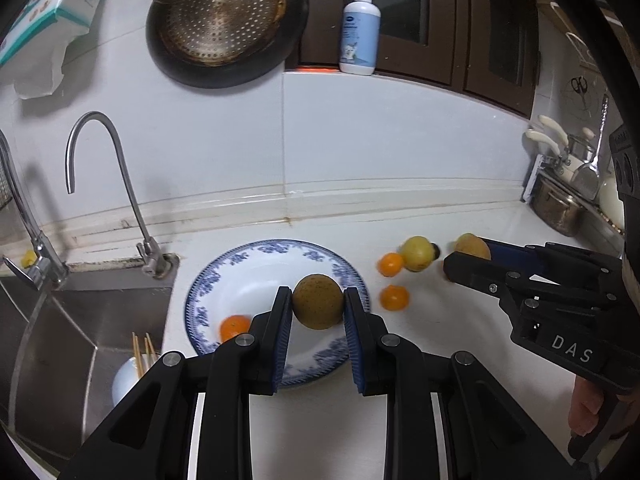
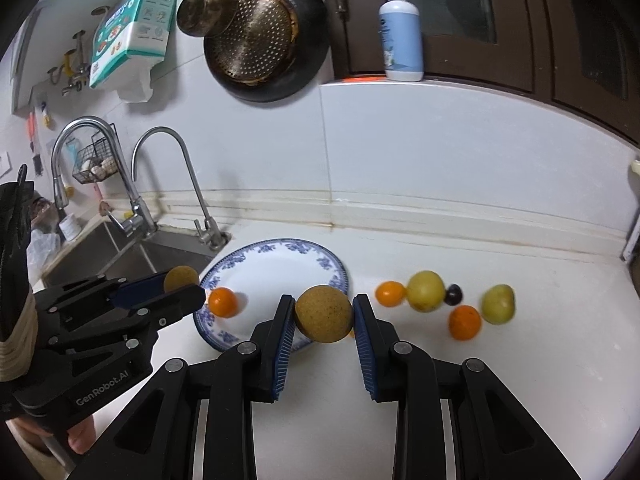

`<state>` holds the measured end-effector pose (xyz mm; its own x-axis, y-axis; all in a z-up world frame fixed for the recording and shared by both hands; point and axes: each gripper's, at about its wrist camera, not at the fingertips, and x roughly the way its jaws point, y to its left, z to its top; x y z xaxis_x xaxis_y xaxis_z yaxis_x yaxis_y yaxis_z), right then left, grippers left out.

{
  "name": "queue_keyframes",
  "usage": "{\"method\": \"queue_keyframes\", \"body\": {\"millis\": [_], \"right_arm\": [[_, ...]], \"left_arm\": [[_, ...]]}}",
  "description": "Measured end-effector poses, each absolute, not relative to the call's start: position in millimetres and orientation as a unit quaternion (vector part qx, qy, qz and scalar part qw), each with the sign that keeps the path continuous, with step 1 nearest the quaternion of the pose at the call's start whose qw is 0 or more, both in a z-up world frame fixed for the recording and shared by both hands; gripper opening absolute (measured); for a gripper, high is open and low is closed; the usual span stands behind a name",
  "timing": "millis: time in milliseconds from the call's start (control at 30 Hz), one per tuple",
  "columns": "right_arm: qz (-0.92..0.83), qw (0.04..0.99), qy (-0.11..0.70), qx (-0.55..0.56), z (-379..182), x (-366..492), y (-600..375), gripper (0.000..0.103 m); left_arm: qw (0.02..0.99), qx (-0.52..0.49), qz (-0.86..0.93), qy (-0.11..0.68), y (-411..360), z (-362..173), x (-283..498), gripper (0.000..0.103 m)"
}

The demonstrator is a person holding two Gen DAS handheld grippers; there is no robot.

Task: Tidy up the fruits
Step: 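Carry the kiwi and yellow fruit onto the plate and open both tools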

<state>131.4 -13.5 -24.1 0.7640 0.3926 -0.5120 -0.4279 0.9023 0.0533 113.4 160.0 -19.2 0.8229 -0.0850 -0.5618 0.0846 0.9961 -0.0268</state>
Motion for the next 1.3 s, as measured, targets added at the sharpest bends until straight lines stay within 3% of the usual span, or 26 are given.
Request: {"method": "queue_keyframes", "body": {"millis": [400,1300], "right_arm": [[0.233,0.931,0.278,-0.05,-29,170,33,0.031],[0.233,0.879,0.41,-0.072,-94,288,87,0.031]], "left_arm": [[0.954,0.0,-0.032,0.299,201,-22,144,0.026],[0.902,-0.014,-0.04,0.43,234,-91,249,0.026]]}}
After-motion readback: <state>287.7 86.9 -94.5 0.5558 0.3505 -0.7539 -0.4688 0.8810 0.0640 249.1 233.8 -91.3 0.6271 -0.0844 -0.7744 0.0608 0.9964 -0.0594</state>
